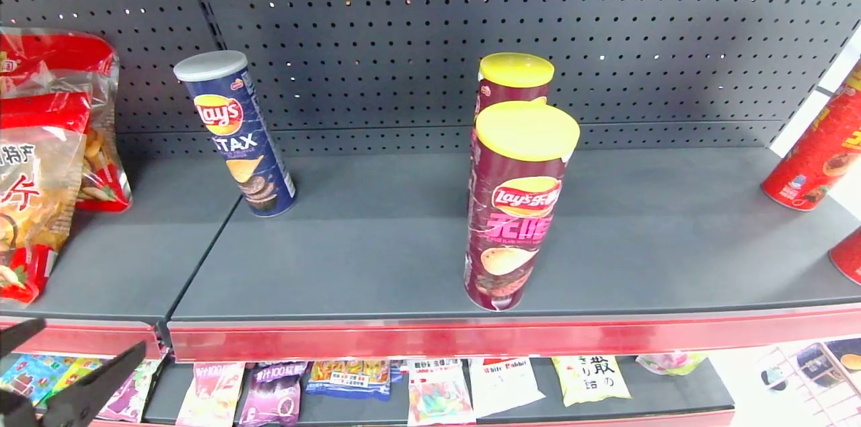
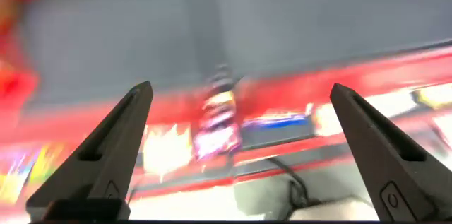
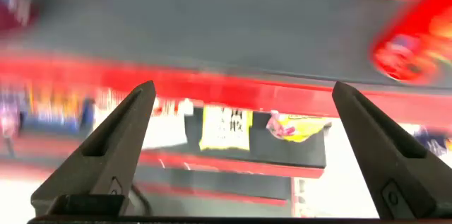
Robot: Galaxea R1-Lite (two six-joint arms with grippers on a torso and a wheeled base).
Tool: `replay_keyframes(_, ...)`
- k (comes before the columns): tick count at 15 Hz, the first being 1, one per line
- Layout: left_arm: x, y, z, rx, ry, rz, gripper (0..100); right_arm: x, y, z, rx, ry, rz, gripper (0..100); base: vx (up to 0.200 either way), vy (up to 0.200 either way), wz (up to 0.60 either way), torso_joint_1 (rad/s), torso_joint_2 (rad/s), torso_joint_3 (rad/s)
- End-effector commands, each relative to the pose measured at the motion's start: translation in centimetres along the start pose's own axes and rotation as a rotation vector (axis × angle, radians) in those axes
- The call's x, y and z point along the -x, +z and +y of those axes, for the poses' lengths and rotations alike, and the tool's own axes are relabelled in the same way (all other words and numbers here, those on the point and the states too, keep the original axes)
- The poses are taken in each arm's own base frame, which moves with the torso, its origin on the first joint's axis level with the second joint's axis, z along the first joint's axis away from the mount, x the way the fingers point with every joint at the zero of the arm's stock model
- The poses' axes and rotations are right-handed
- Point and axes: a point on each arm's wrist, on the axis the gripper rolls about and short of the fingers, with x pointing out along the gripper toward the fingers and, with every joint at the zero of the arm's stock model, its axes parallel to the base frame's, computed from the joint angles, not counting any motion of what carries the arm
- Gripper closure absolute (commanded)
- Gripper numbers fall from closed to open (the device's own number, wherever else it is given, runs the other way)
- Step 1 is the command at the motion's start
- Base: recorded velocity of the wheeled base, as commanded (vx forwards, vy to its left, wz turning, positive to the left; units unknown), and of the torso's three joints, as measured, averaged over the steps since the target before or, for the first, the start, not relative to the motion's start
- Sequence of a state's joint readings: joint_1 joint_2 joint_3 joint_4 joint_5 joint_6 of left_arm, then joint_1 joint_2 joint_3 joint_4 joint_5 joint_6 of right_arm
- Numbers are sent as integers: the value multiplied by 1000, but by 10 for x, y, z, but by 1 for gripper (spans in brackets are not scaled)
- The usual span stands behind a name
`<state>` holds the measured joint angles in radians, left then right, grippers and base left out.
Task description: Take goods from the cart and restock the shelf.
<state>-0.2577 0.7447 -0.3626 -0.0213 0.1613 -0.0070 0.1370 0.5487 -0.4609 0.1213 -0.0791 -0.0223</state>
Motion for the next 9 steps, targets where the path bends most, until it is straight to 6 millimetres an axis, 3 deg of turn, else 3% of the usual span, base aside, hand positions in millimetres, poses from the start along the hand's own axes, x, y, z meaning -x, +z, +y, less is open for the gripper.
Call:
replay_keyframes(1, 25, -33, 7, 37, 99, -83, 0, 9, 1, -1, -9, -28, -45, 0, 0, 0, 0, 0, 0, 0)
replay_keyframes(8, 33, -32, 8, -15, 110, -133, 0, 2, -3, -1, 73, -45, 4, 0, 0, 0, 0, 0, 0, 0)
replay_keyframes(9, 34, -33, 8, -16, 112, -134, 0, 2, -4, -1, 75, -46, 6, 0, -200, 0, 0, 7, 2, 7)
